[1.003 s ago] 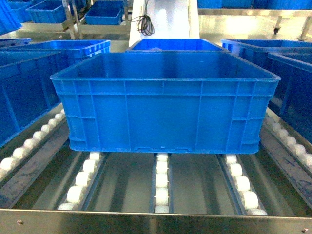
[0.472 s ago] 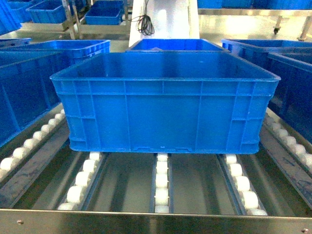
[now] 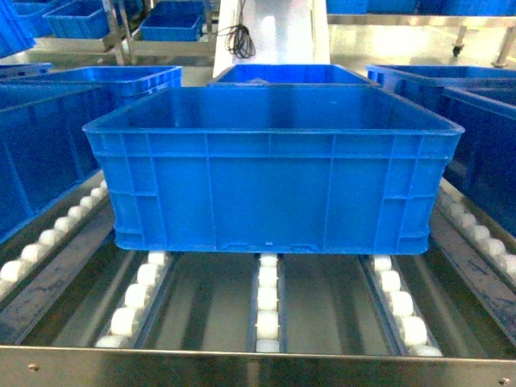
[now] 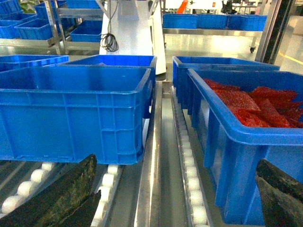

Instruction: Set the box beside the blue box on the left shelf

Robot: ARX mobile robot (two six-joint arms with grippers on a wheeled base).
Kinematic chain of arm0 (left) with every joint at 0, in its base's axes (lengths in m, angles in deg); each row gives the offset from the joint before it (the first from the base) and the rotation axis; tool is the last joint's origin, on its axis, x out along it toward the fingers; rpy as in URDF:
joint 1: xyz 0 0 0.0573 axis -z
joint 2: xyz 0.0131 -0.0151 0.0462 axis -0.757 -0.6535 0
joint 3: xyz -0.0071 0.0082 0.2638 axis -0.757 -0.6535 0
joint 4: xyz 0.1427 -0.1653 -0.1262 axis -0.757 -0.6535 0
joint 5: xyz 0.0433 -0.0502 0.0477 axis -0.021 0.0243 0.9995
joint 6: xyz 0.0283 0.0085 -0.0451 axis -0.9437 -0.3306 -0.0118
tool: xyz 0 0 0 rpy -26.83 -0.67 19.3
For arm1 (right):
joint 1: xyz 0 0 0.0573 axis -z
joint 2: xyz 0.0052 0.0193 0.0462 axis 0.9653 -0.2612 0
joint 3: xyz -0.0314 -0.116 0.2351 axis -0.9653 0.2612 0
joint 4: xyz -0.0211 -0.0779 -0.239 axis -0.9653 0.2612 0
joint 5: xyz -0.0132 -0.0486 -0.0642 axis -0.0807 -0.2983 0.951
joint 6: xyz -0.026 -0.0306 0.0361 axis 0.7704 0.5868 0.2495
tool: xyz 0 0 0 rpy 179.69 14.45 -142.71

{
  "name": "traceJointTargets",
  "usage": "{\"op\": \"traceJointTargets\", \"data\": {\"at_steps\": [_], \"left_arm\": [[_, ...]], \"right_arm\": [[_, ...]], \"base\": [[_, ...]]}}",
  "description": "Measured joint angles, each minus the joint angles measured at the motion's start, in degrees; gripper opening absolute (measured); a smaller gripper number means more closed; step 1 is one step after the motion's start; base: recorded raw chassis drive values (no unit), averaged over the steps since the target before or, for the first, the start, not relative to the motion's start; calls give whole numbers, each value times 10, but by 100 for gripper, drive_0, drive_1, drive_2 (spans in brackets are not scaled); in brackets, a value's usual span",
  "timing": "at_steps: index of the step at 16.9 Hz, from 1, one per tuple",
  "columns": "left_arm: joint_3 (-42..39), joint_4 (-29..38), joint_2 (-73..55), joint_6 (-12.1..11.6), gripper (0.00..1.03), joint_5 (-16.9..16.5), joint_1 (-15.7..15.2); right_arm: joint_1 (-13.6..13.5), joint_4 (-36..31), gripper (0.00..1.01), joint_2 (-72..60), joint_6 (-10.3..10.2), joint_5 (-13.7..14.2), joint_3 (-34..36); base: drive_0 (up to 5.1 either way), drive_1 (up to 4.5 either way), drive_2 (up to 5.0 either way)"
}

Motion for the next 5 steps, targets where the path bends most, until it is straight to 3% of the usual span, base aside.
{"op": "traceJointTargets", "data": {"at_steps": [5], "left_arm": [[0,0,0,0,98,0,0]], "right_arm": [[0,0,98,0,0,0,0]], "base": [[0,0,0]]}}
